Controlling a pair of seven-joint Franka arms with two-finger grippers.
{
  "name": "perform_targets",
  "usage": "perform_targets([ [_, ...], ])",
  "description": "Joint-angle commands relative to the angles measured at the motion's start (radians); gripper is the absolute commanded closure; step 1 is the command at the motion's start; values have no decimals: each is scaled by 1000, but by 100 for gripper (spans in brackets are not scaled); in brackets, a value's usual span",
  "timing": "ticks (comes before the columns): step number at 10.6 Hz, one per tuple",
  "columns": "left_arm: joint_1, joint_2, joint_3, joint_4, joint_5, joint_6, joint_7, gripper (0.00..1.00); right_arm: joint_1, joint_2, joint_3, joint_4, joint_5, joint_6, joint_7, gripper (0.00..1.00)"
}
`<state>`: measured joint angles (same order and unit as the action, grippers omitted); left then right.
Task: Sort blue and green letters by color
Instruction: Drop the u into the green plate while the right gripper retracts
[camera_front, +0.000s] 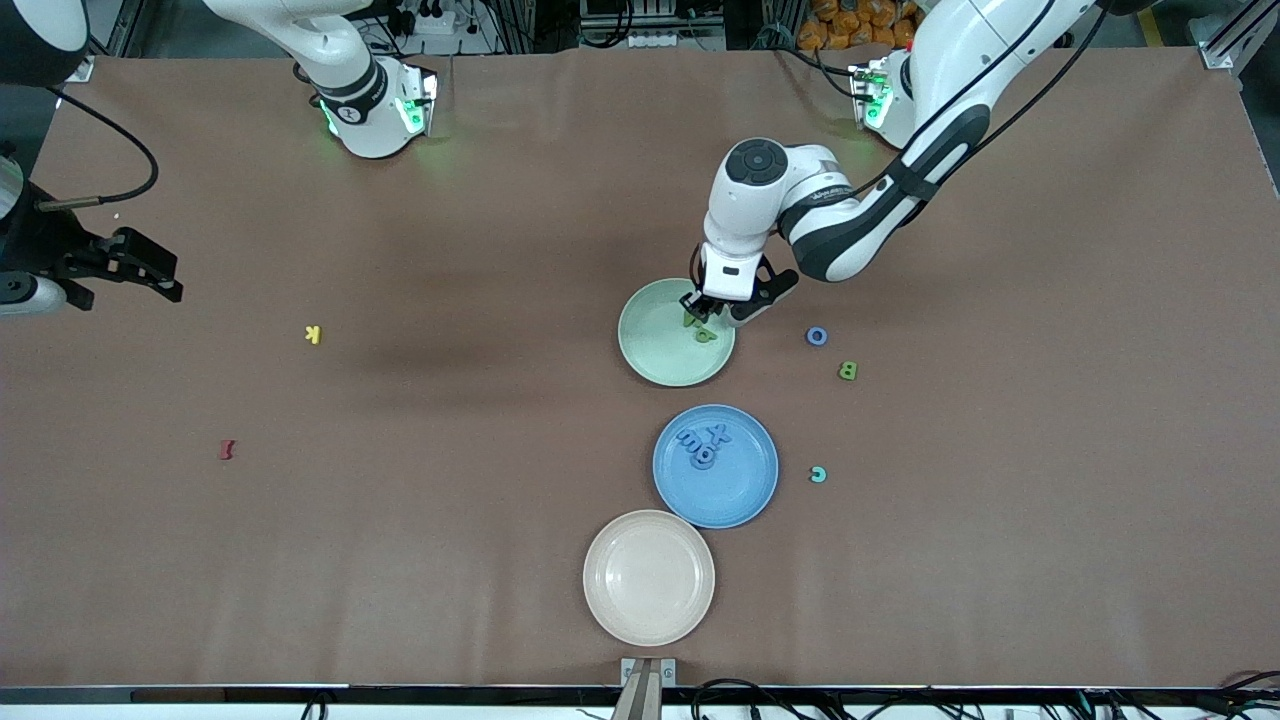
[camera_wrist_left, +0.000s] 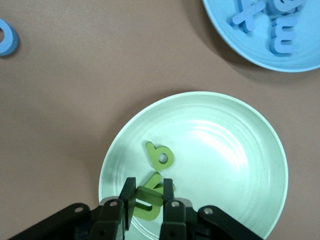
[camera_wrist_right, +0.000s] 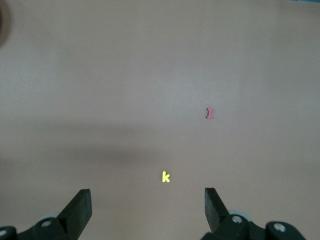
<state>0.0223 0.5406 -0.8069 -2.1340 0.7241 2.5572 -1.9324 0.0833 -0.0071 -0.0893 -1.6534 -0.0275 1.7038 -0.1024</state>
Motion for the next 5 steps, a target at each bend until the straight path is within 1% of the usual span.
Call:
perform_targets([
  [1,5,-13,9,5,15,-75,-28,0,-42,-24,69,-10,-60,5,1,0],
  [3,31,-24,9,-1,18,-120,-5,0,-43,-11,66,-5,-51,7,1,0],
  [5,114,-39,9,-9,24,-120,85,0,-42,-7,68,7,-51,11,4,0],
])
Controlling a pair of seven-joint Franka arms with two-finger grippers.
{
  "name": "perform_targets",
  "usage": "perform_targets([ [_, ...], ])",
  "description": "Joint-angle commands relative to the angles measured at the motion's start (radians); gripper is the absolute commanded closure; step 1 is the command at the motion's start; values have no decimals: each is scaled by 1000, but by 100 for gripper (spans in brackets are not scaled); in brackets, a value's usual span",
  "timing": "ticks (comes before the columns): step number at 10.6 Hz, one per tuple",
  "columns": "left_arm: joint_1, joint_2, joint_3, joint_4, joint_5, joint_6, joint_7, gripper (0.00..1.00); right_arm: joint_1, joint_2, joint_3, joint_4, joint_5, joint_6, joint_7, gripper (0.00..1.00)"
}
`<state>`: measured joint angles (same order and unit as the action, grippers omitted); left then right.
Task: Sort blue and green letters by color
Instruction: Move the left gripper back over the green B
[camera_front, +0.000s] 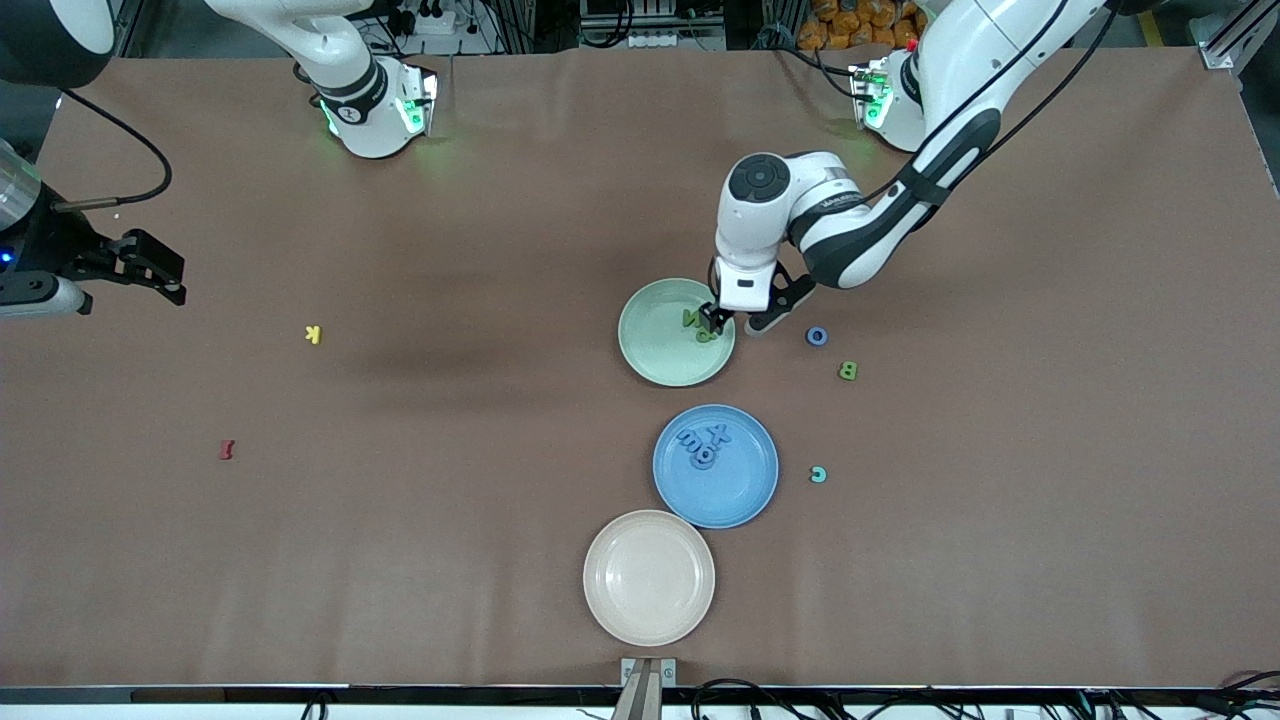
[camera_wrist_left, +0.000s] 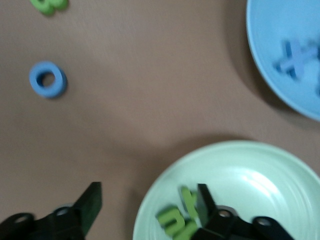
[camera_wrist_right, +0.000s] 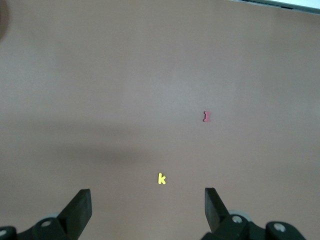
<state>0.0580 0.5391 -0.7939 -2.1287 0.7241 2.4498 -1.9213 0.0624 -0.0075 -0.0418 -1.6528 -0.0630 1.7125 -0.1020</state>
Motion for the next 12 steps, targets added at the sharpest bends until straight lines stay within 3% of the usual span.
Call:
perform_targets([
  [1,127,-40,-5,-25,24,-12,129,0,-10,-6,19,4,-15,7,5,0],
  [6,330,-33,-7,-53,28,-11,385,0,-4,0,17,1,-12,-1,10,0],
  [12,368,13,-7,-51,28,0,821,0,-4,3,17,-1,-12,-4,10,0],
])
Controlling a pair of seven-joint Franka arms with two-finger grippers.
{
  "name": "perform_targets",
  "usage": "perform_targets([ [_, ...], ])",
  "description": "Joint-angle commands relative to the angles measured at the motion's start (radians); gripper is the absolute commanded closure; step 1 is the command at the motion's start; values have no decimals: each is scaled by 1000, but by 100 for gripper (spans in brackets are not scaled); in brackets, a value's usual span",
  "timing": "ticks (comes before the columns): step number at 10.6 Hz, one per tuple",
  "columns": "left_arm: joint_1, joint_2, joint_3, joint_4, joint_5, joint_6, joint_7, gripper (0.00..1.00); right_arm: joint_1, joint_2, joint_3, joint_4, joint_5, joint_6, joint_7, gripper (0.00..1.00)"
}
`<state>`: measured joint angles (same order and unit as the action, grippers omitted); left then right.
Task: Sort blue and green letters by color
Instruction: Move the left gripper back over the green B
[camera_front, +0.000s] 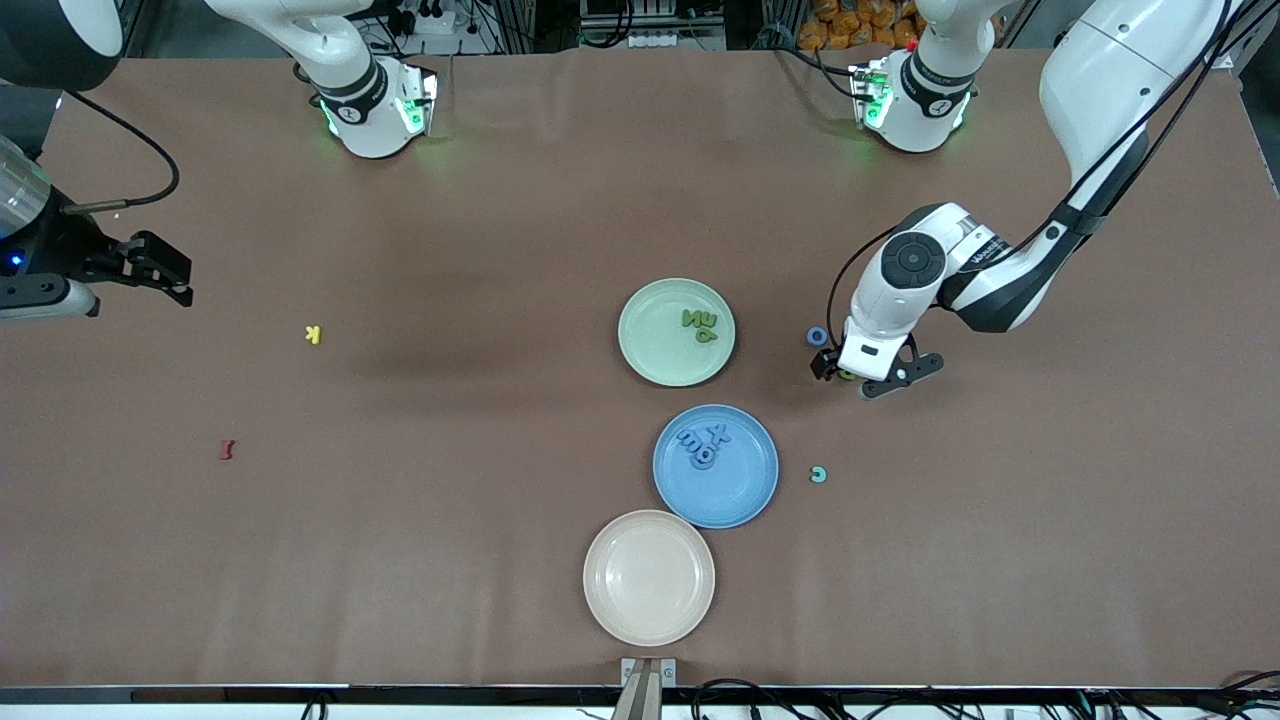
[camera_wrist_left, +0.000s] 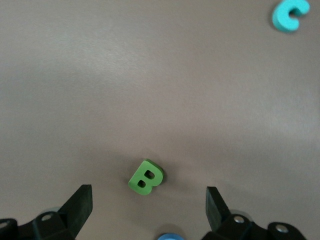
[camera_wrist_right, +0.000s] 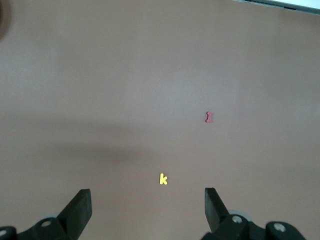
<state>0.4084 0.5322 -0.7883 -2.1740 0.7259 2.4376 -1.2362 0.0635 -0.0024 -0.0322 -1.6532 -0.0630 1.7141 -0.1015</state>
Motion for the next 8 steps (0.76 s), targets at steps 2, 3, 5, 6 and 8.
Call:
perform_targets([
  [2,23,46,-12,-1,21,12,345,0,1,-2,9,3,-12,-5,9,0],
  [3,44,52,-12,0,17,12,438,0,1,-2,9,3,-12,-7,9,0],
  [5,66,55,-11,2,12,12,578,0,1,-2,9,3,-12,-7,9,0],
  [6,66,72,-11,9,12,12,599,0,1,-2,9,3,-12,-7,9,0],
  [8,64,83,-9,16,12,12,601,0,1,-4,9,3,-12,-7,9,0],
])
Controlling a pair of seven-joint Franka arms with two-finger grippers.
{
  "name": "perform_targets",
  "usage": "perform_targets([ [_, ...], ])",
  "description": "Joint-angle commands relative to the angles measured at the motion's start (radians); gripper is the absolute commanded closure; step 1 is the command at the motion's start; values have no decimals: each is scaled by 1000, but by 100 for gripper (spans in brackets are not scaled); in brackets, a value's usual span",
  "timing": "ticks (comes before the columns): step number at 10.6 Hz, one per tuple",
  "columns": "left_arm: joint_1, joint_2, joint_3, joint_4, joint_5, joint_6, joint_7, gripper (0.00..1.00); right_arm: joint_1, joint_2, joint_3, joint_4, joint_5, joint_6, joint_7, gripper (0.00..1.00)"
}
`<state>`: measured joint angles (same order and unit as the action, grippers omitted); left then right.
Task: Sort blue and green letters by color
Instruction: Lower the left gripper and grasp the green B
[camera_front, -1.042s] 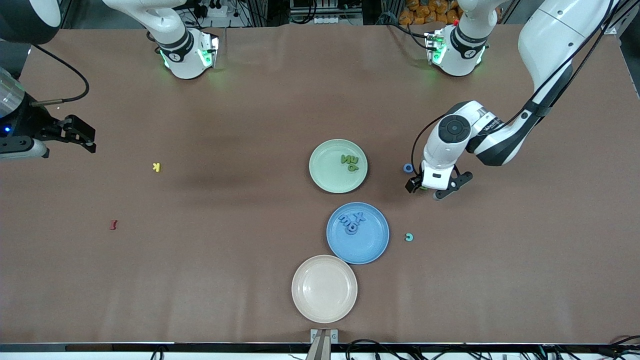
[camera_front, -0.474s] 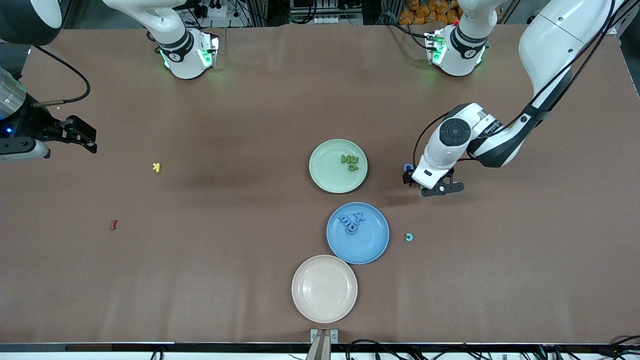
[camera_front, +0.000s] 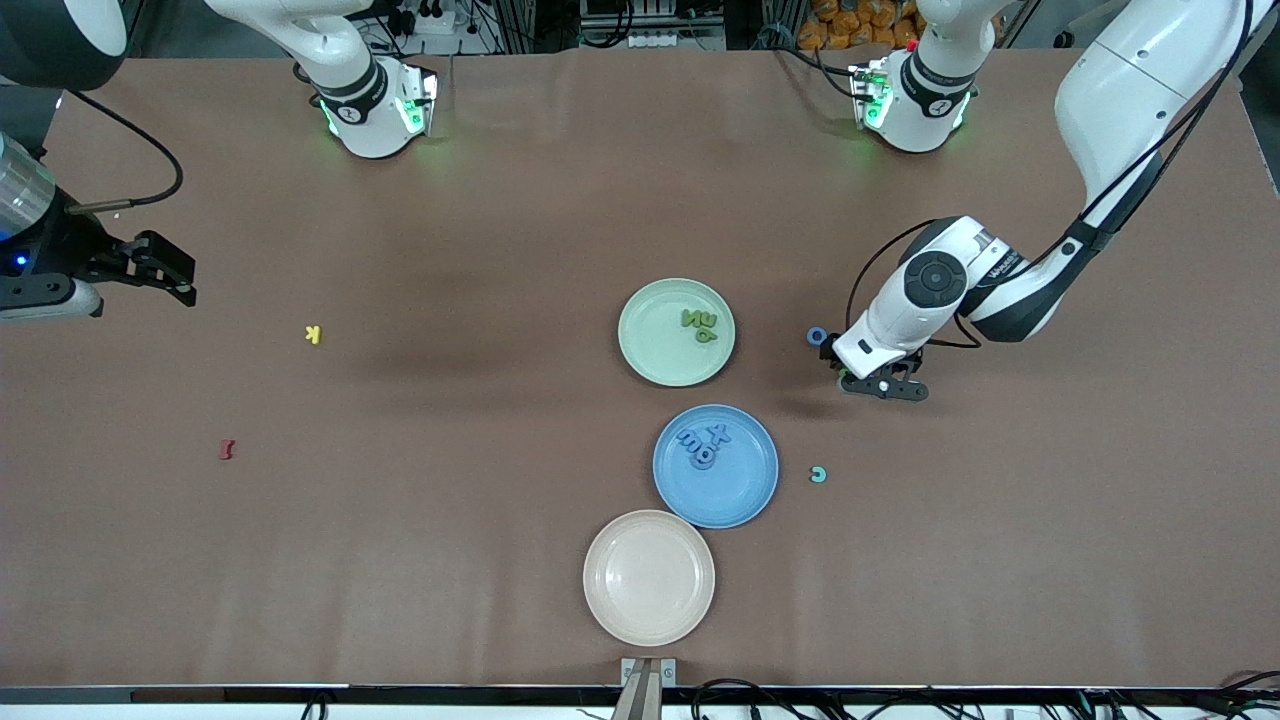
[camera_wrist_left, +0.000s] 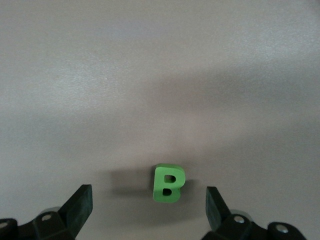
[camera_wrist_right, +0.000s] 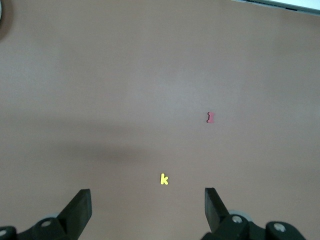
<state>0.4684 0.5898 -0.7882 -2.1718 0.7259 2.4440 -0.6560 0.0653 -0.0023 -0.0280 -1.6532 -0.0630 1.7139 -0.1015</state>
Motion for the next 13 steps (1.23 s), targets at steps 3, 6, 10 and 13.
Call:
perform_targets([
  [3,3,31,-9,17,12,6,29,0,1,-4,7,3,-12,-10,9,0],
  [6,-1,50,-6,36,12,6,29,0,1,-2,7,3,-12,-10,9,0],
  [10,-5,61,-5,37,13,4,24,0,1,-4,7,4,-12,-8,9,0],
  [13,-8,61,-5,29,12,3,-6,47,1,-2,7,6,-12,-8,9,0],
])
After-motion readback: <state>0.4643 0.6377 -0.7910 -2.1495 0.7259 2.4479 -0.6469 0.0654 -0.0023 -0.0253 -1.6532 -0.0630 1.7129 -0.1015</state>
